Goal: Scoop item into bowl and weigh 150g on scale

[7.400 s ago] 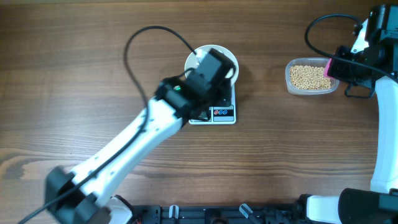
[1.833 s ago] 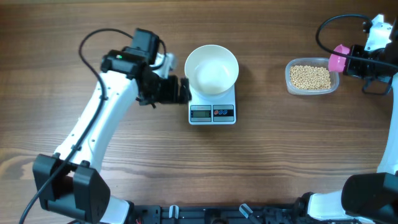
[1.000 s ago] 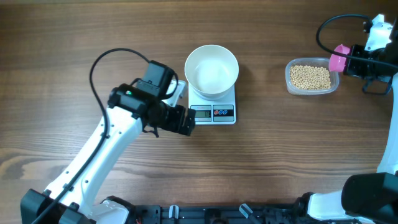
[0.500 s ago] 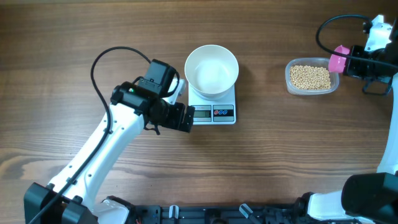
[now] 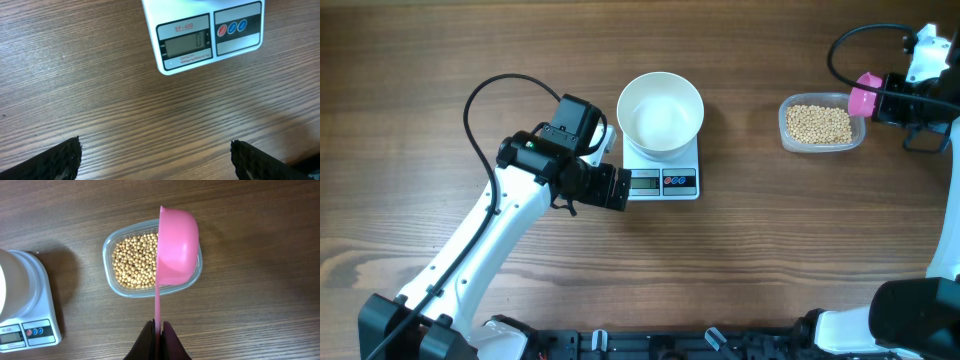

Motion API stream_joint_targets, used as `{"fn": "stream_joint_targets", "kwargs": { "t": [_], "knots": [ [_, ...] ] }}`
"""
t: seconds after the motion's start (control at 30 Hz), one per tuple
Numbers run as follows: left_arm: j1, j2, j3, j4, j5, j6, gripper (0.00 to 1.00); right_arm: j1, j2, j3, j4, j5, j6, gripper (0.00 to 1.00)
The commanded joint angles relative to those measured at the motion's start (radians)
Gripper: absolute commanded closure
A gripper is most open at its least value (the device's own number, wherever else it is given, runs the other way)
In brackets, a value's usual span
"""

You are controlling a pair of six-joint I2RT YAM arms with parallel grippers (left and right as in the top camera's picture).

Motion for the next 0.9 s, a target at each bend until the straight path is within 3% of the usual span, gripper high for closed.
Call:
{"fn": "stream_joint_targets", "kwargs": {
  "t": [0.0, 0.23, 0.5, 0.77, 0.87],
  "knots": [
    [0.004, 0.006, -0.001, 0.002, -0.017, -0.021, 0.0, 0.003, 0.014, -0.006, -0.002, -0.013, -0.014, 0.96],
    [0.004, 0.007, -0.001, 0.003, -0.017, -0.021, 0.0, 0.003, 0.015, -0.006, -0.005, -0.016, -0.045, 0.96],
    [0.004, 0.007, -0.001, 0.014, -0.015, -0.127, 0.0, 0.003, 0.054, -0.006, -0.002, -0.019, -0.039, 0.96],
    [0.042, 0.007, -0.001, 0.035, 0.158, -0.095, 0.0, 0.003, 0.077, -0.005, -0.002, -0.019, -0.04, 0.96],
    [0.069, 0.006, -0.001, 0.034, 0.161, -0.094, 0.0, 0.003, 0.077, -0.005, -0.001, -0.019, -0.04, 0.96]
  ]
}}
